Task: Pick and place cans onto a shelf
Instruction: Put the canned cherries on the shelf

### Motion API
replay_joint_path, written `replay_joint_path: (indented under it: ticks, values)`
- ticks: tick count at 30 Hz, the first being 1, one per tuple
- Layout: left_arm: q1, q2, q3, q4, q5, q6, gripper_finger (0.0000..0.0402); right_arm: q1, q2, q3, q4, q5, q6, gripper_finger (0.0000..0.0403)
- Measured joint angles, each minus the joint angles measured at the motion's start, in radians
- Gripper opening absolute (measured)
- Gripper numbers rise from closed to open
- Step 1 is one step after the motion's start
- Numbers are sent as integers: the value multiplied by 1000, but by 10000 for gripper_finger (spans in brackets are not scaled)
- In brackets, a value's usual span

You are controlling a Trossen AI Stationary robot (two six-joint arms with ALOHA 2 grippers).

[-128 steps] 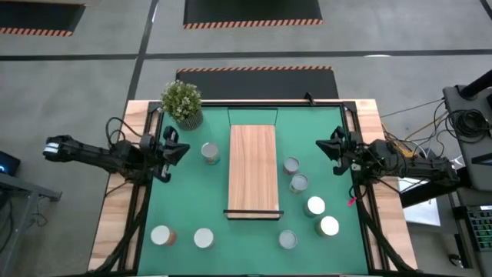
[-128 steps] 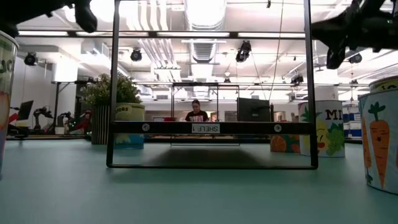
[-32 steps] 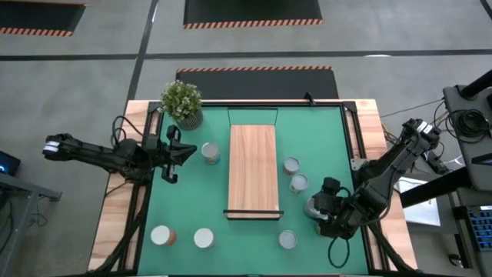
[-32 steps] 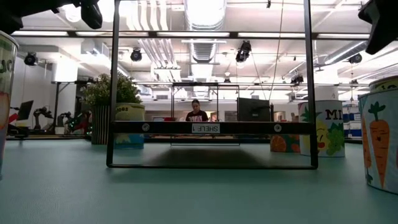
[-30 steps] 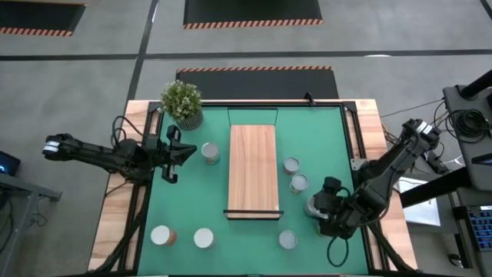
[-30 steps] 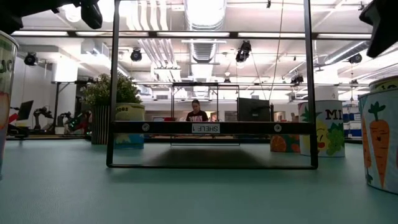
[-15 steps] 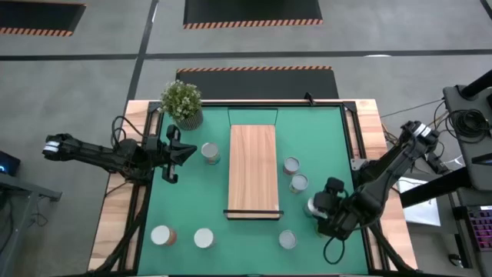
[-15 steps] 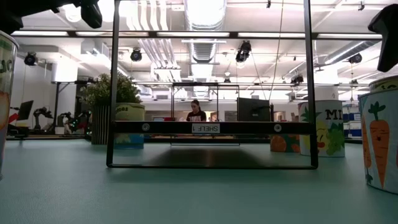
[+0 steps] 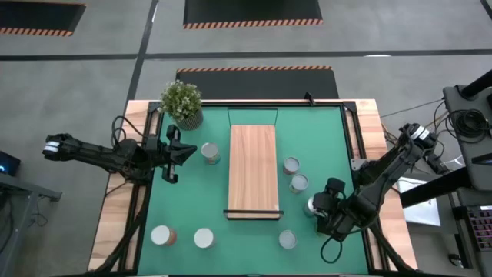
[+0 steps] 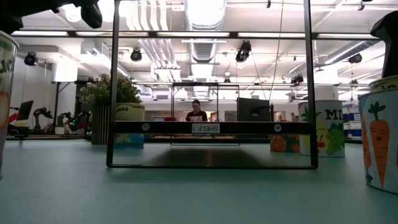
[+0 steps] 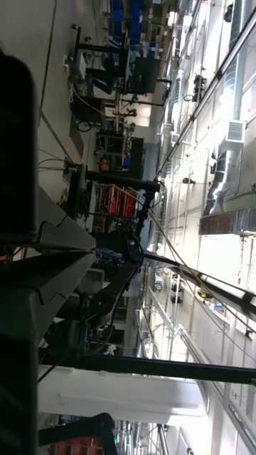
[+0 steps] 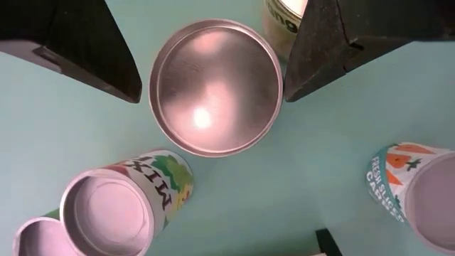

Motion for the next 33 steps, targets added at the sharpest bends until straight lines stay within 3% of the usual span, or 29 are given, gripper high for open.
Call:
replay_joint_path:
  ticks: [13, 18, 23, 33]
  values:
    - [0, 0, 0, -2, 0, 0, 0, -4, 82, -8, 1, 1, 43, 348]
    - [0, 0, 0, -2, 0, 0, 0, -4, 90, -8, 1, 2, 58, 328]
    - [0, 0, 0, -2, 0, 0, 0, -4, 68, -9, 0, -6, 88, 305]
    - [0, 0, 0, -1, 0, 0, 0, -4, -48, 16, -127, -6, 195, 310]
